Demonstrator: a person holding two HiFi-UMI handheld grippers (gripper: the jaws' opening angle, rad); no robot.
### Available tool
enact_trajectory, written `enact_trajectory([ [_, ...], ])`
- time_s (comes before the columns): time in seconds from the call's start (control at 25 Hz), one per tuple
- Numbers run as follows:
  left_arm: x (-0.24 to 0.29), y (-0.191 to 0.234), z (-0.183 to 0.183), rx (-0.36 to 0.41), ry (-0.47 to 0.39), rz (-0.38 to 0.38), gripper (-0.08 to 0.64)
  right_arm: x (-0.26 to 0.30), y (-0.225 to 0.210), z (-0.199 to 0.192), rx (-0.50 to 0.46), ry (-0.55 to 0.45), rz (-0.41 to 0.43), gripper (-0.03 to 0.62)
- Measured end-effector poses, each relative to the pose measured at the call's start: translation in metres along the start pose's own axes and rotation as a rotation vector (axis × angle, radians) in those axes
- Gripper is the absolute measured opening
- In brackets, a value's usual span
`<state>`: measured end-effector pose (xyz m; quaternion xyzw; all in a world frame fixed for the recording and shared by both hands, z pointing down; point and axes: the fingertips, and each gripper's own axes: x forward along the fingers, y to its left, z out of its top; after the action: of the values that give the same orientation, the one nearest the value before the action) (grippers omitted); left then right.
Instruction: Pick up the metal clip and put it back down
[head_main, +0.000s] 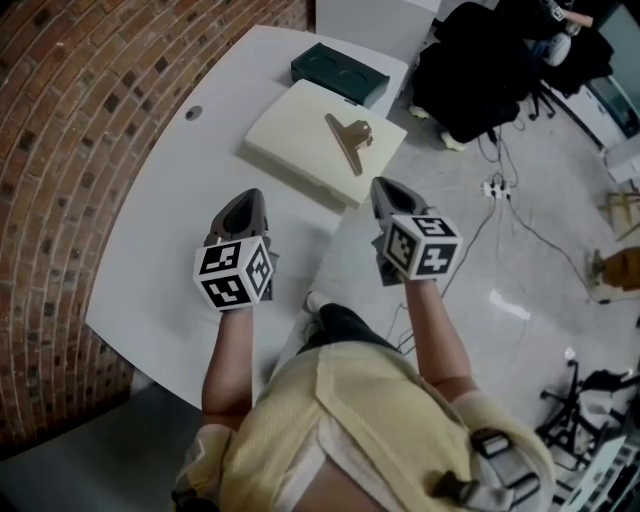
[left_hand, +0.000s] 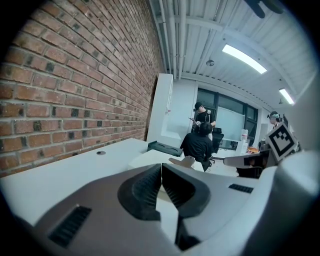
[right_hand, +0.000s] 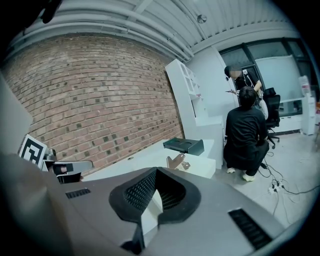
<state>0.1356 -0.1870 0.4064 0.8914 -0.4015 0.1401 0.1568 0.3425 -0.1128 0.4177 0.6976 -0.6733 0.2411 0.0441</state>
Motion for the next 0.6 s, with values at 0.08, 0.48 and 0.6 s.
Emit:
enact_trajectory([
  [0.08, -0.001, 0.001, 0.001, -0.001, -0.002, -0.005, 0.005, -0.002, 0.002, 0.001, -0.003, -0.001, -0.004, 0.003],
  [0.48, -0.012, 0.0, 0.004, -0.002, -0.018, -0.011, 0.005, -0.014, 0.006, 0.002, 0.004, -0.009, -0.008, 0.003],
  [0.6, -0.016, 0.001, 0.003, -0.004, -0.019, -0.011, 0.005, -0.017, 0.009, 0.0, 0.001, -0.008, -0.006, 0.003],
])
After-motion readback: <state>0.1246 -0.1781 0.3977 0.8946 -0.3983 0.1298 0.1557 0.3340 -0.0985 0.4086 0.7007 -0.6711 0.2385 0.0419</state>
